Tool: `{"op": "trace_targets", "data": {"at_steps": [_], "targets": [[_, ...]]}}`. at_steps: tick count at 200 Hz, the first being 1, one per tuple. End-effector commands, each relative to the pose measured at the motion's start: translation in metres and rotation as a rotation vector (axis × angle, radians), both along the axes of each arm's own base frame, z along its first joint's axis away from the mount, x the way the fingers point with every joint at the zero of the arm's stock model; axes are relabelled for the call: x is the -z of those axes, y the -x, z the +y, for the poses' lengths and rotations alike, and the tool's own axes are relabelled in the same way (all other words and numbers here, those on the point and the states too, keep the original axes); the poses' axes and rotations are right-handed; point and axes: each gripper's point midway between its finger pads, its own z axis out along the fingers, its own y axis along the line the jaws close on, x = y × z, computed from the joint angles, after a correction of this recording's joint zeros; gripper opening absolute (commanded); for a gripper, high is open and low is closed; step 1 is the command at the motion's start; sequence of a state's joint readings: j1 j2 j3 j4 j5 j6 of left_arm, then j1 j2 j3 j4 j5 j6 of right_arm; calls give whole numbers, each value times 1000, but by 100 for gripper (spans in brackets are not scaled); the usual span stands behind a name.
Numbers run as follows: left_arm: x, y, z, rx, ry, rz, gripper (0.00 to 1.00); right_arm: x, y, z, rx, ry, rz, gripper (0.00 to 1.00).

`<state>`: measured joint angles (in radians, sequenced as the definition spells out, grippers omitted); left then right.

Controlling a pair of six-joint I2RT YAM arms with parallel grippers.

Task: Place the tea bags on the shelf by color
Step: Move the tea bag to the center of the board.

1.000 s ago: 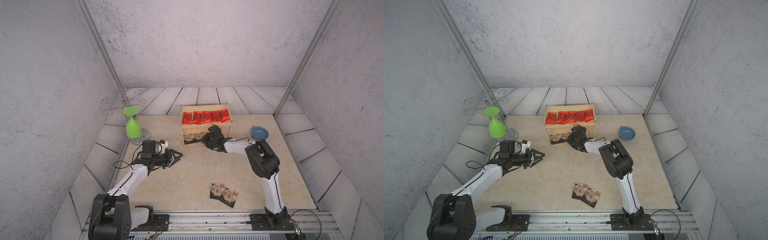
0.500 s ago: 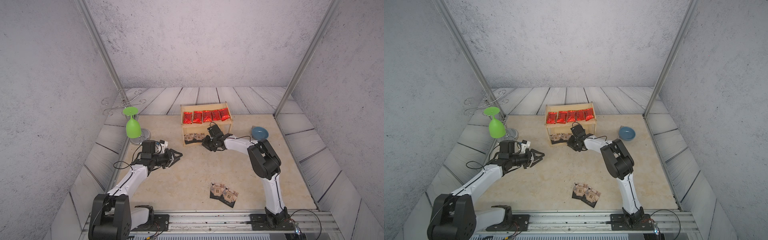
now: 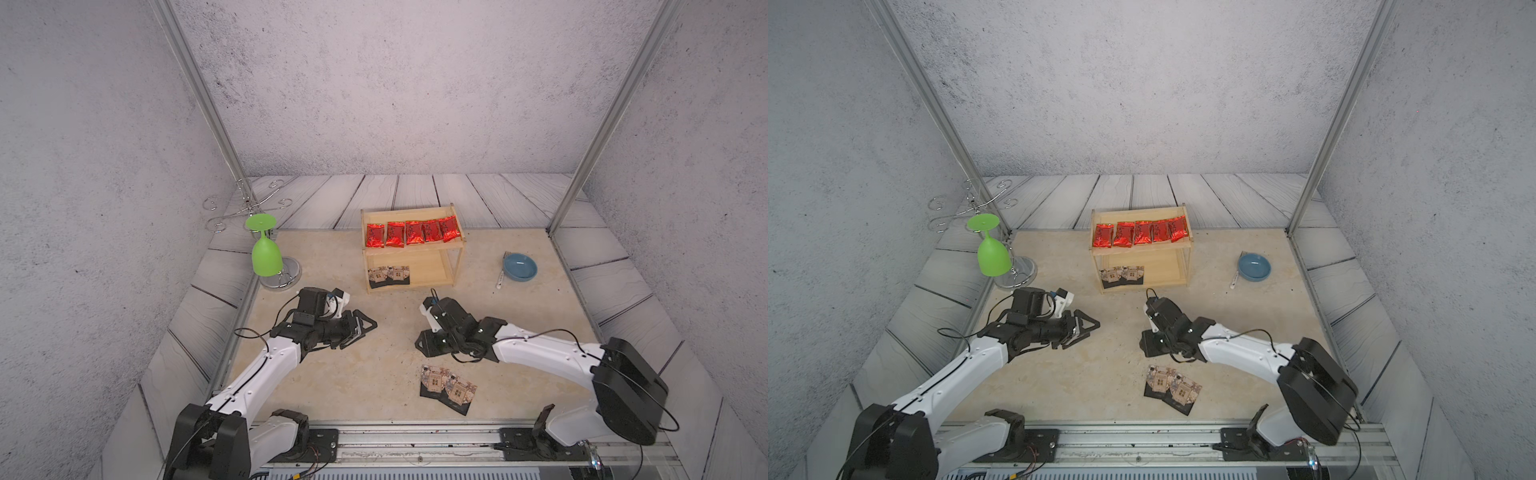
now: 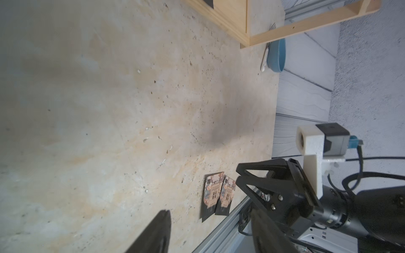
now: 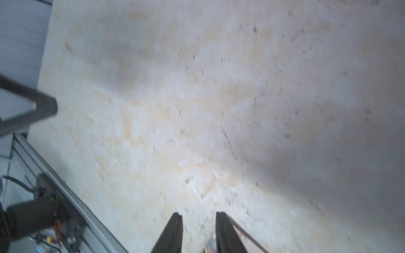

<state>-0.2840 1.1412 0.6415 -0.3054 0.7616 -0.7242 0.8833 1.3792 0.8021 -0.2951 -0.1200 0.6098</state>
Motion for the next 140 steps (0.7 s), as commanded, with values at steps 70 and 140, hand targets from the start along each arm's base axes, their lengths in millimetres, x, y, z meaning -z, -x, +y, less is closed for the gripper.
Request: {"op": "trace_targets", "data": {"at_steps": [70,140], "targets": [[20,32,-36,199,-49,114,68,36,78,-47,-146,121,-41,25],[37,36,-47,237,-10,164,70,59,63,-32,-152,134,-95,24]]}}
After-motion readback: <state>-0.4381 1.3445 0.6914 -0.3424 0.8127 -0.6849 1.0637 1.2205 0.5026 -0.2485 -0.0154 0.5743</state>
